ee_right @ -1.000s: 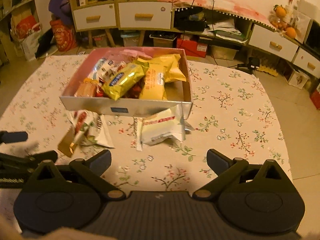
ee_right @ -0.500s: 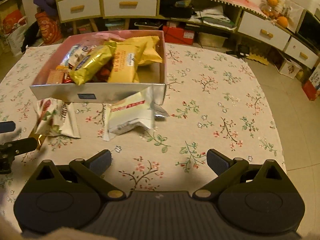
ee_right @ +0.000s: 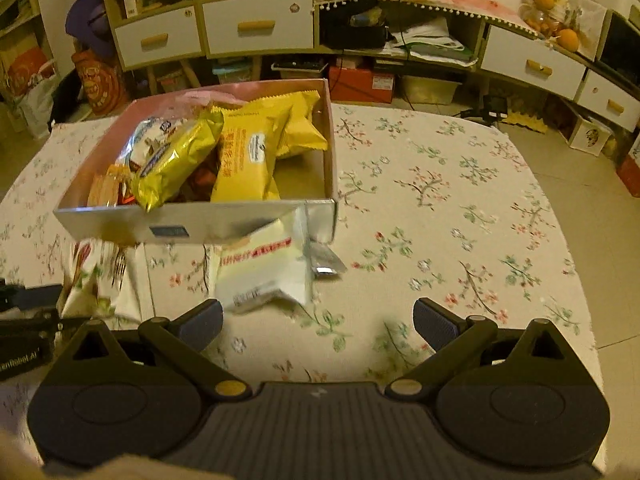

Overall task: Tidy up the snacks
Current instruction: 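Grasp gold wafer bar with left tool while right tool grasps white packet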

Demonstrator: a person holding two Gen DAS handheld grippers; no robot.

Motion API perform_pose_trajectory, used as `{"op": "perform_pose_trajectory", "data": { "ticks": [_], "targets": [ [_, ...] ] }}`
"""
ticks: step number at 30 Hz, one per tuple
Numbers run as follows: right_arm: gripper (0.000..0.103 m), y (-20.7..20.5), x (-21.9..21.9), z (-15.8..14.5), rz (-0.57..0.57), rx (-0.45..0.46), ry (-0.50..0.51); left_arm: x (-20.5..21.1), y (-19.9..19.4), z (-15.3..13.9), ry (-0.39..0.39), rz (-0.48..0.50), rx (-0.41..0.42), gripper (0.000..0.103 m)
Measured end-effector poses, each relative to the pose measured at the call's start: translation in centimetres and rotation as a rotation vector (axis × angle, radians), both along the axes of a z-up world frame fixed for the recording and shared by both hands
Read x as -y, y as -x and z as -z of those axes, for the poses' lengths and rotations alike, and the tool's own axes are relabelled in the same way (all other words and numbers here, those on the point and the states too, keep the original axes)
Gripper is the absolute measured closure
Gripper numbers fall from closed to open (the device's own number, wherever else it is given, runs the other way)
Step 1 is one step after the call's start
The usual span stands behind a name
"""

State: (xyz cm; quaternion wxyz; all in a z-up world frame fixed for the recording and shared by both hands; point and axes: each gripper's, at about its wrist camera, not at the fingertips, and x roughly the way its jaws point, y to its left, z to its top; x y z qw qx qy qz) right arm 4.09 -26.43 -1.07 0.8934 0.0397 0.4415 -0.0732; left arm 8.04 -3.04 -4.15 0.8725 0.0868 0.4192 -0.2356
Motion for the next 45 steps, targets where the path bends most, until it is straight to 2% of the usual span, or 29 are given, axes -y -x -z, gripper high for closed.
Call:
{"op": "perform_pose_trajectory", "data": {
  "ticks": [5, 13, 17, 23, 24, 26, 28, 30, 35, 45],
  "targets": [
    [0.004, -1.1, -0.8, 0.5, -0.019, 0.017, -0.008, -0.1, 0.0, -0.2, -0.026, -0.017, -0.008, 0.075],
    [0.023, -1.7, -0.5, 1.5, 0.006, 0.016, -0.06, -2.0, -0.7, -0.5, -0.112, -0.08, -0.048, 0.076],
    [0.032, -1.8, -0.8, 1.4, 0.002, 0.025, -0.087, -3.3, -1.2, -0.5, -0.099, -0.11, -0.07, 0.071],
    [0.064, -1.8, -1.8, 1.1, -0.043, 0.021, -0.106, -3.4, -1.5, -0.1, -0.063, -0.118, -0.043, 0.062],
    [0.074, -1.9, -2.0, 1.1, -0.051, 0.012, -0.103, -3.3, -1.6, -0.1, -0.059, -0.121, -0.037, 0.061],
    [0.08, -1.9, -2.4, 1.1, -0.064, 0.004, -0.069, -3.0, -1.8, -0.1, -0.059, -0.128, -0.032, 0.061],
    [0.088, -1.8, -2.6, 1.0, -0.078, -0.002, -0.064, -2.8, -2.0, -0.1, -0.061, -0.127, -0.037, 0.068],
    [0.088, -1.7, -2.5, 0.7, -0.079, -0.004, -0.078, -2.6, -2.1, -0.3, -0.067, -0.13, -0.044, 0.076],
    [0.089, -1.3, -2.4, 0.1, -0.084, -0.014, -0.109, -2.8, -2.1, -0.4, -0.062, -0.138, -0.069, 0.077],
    [0.089, -0.2, -3.1, -1.8, -0.112, -0.001, -0.13, -4.7, -1.8, -1.3, 0.029, -0.189, -0.131, 0.077]
  ]
}}
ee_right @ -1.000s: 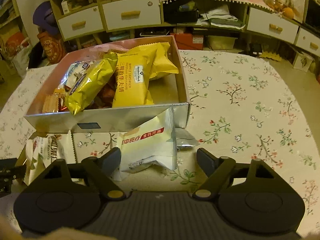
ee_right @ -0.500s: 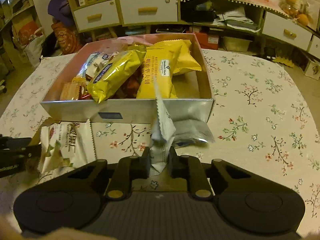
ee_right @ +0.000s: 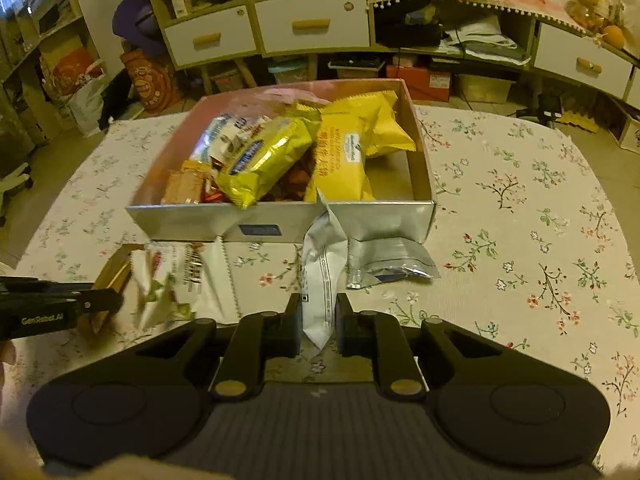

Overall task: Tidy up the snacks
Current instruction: 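Grasp gold wafer bar with left tool while right tool grasps white packet, then carry the gold bar and white packet into the box and open both tools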

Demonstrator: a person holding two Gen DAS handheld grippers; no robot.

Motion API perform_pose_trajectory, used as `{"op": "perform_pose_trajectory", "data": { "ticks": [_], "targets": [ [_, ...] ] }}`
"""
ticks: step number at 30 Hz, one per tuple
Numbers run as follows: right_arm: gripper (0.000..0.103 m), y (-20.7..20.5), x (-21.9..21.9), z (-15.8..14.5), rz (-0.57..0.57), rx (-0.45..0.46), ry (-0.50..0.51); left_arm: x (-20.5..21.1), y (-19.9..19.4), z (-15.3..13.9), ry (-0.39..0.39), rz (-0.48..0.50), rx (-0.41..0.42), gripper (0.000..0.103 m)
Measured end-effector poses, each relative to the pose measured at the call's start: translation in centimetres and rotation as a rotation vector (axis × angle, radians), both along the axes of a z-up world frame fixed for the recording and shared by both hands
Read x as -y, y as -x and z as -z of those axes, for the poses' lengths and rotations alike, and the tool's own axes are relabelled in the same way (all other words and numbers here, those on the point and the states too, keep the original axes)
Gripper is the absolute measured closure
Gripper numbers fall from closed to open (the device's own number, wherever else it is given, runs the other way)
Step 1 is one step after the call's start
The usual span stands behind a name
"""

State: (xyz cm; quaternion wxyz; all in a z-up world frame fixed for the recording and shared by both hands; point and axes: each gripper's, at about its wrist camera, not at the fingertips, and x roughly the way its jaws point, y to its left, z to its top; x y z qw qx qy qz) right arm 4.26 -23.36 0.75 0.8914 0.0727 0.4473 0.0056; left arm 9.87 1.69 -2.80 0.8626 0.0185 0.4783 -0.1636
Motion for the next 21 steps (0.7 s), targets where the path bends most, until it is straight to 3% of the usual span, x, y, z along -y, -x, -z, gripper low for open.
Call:
{"op": "perform_pose_trajectory", "data": {
  "ticks": [21],
  "targets": [
    [0.09, 0.4, -0.5, -3.5, 0.002, 0.054, -0.124, 0.7, 1.4, -4.7, 0.113, 0.007, 0.07, 0.077]
  ]
}}
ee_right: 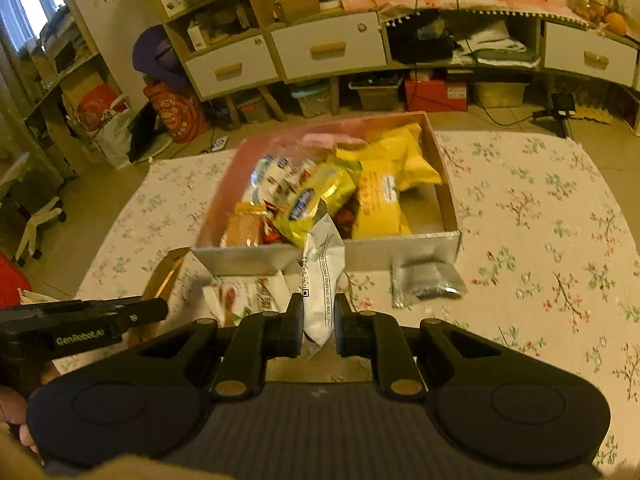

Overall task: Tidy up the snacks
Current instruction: 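Carry the gold bar and white packet into the box and open both tools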

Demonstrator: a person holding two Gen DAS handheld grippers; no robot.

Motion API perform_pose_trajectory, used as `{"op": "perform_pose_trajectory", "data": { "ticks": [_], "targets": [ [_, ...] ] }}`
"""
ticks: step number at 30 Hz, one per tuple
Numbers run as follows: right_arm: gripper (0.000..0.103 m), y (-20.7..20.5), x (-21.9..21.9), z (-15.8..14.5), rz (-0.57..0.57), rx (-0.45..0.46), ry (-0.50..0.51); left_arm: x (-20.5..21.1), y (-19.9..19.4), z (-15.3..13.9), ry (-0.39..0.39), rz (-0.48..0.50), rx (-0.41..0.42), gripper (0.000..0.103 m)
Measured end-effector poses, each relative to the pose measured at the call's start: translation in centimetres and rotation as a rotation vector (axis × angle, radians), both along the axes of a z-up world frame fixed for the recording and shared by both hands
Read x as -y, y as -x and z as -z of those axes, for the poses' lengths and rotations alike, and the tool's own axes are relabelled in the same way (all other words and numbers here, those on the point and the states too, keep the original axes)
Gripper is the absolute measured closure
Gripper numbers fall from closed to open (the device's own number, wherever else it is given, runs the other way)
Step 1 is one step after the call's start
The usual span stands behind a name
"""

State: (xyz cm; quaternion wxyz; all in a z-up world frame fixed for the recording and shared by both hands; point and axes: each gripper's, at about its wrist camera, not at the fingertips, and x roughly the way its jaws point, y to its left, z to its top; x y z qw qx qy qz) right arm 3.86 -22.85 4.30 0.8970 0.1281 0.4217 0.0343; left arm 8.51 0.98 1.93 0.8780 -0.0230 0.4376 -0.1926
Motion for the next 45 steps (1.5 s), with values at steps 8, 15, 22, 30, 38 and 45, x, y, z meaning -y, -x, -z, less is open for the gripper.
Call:
{"op": "perform_pose_trajectory", "data": {
  "ticks": [8, 15, 22, 30, 38, 45],
  "targets": [
    [0.09, -2.9, 0.2, -0.9, -0.002, 0.025, -0.021, 2.5, -1.9, -1.5, -0.015, 0.028, 0.056, 0.077],
    [0.09, -5.9, 0.6, -1.4, 0.008, 0.058, -0.046, 4.6, -4.8, -2.0, -0.003, 0.033, 0.085, 0.077],
    [0.09, -8.6, 0.4, -0.5, -0.016, 0.037, -0.031, 6.2, -7.4, -1.3, -0.026, 0.031, 0.1, 0.077],
    [0.09, -10.6, 0.0, 0.5, -0.03, 0.015, -0.047, 6.9, -9.4, 0.2, -0.049, 0.014, 0.102, 0.077],
    [0.089, -11.5, -0.1, 0.3, -0.038, 0.023, -0.036, 7.4, -10.4, 1.0, -0.057, 0.013, 0.099, 0.077],
    [0.066, -11.5, 0.1, -0.2, 0.004, 0.053, -0.008, 7.8, -10.7, 1.4, -0.071, 0.039, 0.11, 0.06]
  ]
}}
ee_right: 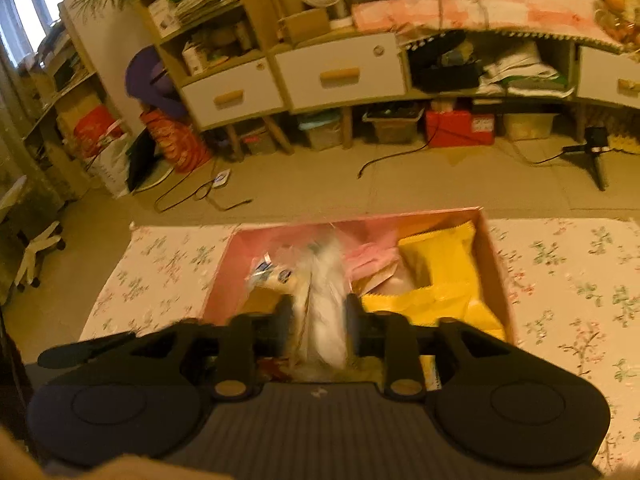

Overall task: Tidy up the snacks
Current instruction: 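Carry the gold bar and white packet into the box and open both tools, then withdraw both tools from the box toward the pecan packet and silver sachet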

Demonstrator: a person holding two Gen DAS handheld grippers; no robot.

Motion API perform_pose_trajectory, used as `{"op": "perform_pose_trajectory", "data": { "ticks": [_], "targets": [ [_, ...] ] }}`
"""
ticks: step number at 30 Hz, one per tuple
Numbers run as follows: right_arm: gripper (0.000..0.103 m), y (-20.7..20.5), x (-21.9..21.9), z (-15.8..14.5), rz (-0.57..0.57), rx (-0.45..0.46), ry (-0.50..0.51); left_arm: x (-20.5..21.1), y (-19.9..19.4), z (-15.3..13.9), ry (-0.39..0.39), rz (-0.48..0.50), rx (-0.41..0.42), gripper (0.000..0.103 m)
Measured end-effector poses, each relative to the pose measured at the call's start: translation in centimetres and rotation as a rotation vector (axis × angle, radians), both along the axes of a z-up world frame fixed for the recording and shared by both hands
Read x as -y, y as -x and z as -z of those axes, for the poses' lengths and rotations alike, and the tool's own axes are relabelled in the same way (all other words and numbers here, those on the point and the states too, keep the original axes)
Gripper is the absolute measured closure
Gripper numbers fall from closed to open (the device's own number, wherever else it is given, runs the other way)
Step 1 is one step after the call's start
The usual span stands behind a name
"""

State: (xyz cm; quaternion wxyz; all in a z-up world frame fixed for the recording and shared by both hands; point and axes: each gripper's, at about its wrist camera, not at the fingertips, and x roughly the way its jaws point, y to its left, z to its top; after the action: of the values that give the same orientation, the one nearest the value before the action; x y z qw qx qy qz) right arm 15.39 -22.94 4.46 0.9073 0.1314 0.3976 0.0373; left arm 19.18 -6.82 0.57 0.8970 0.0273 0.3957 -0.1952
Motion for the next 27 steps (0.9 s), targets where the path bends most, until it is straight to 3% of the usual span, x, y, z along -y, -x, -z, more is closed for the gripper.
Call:
{"op": "perform_pose_trajectory", "data": {
  "ticks": [1, 4, 14, 19, 23, 27],
  "targets": [
    [0.064, 0.1, 0.0, -0.1, 0.004, 0.004, 0.012, 0.0, 0.1, 0.0, 0.0, 0.003, 0.004, 0.05],
    [0.062, 0.0, -0.1, -0.2, -0.002, 0.004, 0.034, 0.0, 0.5, -0.1, -0.007, 0.005, 0.025, 0.04],
    [0.049, 0.7, 0.2, -0.6, 0.02, 0.002, 0.025, 0.3, 1.7, -1.2, -0.024, 0.026, 0.036, 0.033],
    [0.032, 1.7, 0.2, -1.3, 0.026, 0.008, 0.032, -0.1, 2.4, -1.8, -0.031, 0.027, 0.037, 0.029],
    [0.026, 2.7, 0.1, -1.8, 0.028, 0.012, 0.044, -0.6, 3.4, -2.7, -0.038, 0.028, 0.04, 0.024],
    [0.011, 4.1, 0.1, -2.2, 0.037, 0.023, 0.065, -1.3, 4.6, -3.1, -0.051, 0.03, 0.041, 0.018]
  ]
}}
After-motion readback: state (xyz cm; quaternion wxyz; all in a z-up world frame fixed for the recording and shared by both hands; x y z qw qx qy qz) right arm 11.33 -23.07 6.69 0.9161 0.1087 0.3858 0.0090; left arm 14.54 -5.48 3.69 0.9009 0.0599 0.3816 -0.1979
